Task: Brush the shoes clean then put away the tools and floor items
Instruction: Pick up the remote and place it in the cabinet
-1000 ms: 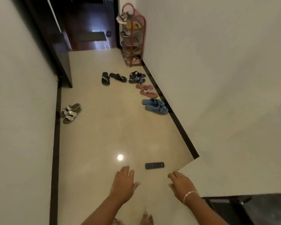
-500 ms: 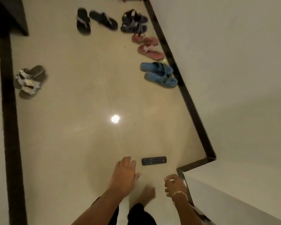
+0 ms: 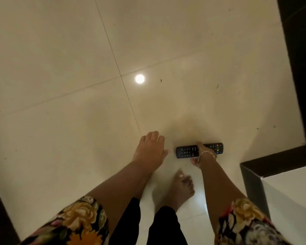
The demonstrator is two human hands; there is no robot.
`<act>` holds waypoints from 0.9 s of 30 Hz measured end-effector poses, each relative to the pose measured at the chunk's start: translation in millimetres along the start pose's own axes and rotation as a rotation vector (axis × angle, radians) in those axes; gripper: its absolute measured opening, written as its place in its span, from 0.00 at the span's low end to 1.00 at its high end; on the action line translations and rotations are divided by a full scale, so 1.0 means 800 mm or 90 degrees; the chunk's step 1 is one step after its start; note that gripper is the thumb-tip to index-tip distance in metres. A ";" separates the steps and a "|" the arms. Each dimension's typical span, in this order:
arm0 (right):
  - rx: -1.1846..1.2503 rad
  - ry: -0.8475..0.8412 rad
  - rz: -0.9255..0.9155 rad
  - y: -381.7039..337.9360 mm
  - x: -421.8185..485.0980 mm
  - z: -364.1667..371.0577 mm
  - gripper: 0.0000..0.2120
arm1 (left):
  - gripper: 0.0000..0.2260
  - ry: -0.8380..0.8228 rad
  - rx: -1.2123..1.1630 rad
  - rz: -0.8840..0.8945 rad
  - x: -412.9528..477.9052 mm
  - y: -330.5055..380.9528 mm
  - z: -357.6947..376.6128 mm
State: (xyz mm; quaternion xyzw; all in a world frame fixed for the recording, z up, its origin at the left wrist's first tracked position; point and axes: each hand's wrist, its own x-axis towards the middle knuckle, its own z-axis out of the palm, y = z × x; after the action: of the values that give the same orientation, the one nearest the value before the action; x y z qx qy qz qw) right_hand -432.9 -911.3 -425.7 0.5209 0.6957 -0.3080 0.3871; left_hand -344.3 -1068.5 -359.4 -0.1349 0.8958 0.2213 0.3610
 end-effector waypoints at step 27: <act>-0.275 0.026 -0.357 0.257 -0.487 -0.382 0.28 | 0.23 0.052 0.352 0.299 -0.455 0.227 -0.204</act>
State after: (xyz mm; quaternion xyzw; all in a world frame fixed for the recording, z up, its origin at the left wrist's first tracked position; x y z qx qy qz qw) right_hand -239.6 -791.4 60.2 0.2219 0.8683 -0.2375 0.3748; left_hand -257.4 -962.5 56.8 0.1687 0.9420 0.0421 0.2870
